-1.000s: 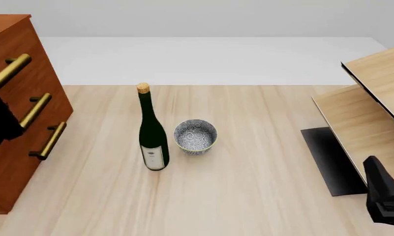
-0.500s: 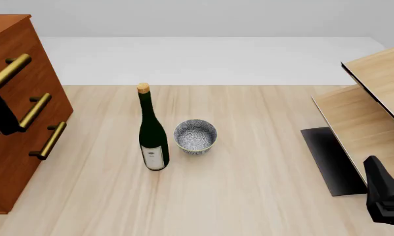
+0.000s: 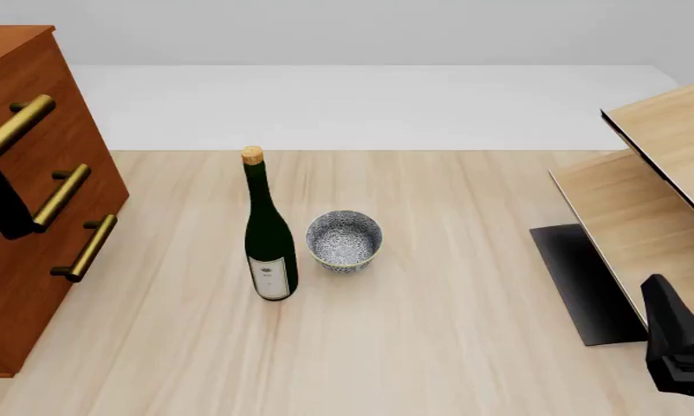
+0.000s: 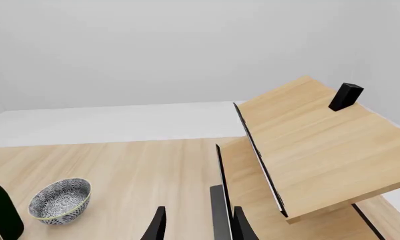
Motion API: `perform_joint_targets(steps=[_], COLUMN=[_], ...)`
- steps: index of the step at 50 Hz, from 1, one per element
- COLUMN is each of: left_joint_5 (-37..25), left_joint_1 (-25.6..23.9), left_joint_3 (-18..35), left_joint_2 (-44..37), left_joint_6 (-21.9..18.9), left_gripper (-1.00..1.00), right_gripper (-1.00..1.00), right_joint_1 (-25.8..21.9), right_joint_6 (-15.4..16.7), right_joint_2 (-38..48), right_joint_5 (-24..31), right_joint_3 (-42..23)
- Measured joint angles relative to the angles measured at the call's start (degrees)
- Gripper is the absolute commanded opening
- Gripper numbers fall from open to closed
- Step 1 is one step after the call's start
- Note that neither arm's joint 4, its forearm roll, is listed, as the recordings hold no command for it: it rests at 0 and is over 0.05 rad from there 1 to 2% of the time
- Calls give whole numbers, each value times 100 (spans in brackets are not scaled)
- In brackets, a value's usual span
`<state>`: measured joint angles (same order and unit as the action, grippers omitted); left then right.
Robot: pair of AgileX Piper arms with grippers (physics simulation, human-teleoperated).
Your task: Close the bottom drawer of the cabinet and open the top drawer.
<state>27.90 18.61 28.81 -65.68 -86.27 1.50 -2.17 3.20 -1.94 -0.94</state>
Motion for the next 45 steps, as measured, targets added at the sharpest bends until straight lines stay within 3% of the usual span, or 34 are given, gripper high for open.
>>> perform_joint_targets(steps=[45], left_joint_5=[-159], left_joint_1=[-232], left_joint_3=[33], left_joint_2=[87], left_joint_6=[-304], left_gripper=[-100], right_gripper=[100], right_joint_1=[16], right_joint_6=[-57], right_joint_2=[59], right_joint_5=[-34], right_joint_3=[-8])
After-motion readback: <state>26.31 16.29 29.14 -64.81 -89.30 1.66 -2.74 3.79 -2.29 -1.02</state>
